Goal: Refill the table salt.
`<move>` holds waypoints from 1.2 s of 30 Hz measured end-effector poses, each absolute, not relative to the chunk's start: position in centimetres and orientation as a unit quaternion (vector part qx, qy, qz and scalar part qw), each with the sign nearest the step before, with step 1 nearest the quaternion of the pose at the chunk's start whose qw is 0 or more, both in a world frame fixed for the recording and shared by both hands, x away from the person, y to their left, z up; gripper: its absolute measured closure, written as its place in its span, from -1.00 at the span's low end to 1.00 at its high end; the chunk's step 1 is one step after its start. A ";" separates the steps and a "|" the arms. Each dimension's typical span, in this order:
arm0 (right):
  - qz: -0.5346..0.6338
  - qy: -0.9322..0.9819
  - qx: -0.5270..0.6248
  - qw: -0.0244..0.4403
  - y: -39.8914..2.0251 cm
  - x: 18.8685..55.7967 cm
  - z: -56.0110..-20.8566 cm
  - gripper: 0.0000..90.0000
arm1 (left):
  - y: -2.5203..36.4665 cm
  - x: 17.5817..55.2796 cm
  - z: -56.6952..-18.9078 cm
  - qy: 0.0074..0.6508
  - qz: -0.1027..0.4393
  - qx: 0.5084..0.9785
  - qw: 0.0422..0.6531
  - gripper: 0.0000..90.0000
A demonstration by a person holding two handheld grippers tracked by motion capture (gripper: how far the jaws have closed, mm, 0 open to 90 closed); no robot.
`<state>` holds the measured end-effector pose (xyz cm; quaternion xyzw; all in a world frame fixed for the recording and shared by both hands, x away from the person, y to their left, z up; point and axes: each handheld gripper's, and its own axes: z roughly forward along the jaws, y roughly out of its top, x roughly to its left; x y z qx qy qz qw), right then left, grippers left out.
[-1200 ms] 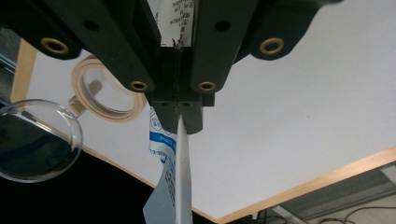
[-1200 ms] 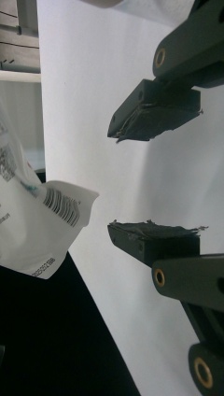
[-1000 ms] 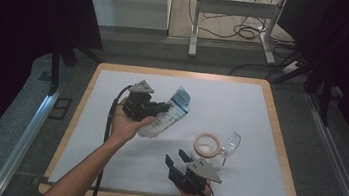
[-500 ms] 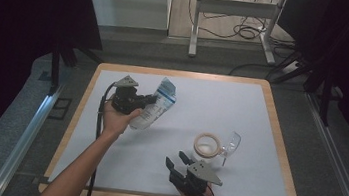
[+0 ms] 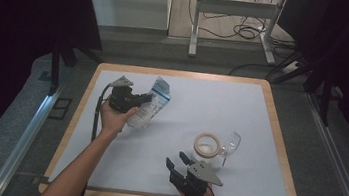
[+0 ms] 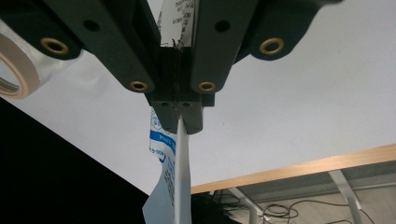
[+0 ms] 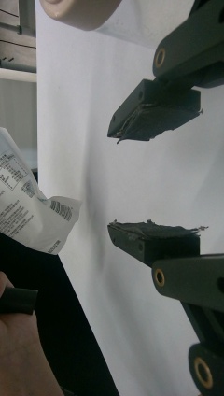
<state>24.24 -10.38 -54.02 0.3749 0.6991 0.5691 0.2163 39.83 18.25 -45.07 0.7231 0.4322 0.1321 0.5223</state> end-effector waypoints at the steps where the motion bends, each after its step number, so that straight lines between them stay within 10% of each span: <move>1: 0.569 0.699 0.376 0.215 -10.4 24.2 -54.0 0.05 | 18.4 39.9 -45.2 0.433 0.131 0.722 0.523 1.00; 36: 0.568 0.701 0.368 0.223 -10.1 23.9 -53.8 0.05 | 23.2 37.2 -47.9 0.443 0.150 0.702 0.537 0.99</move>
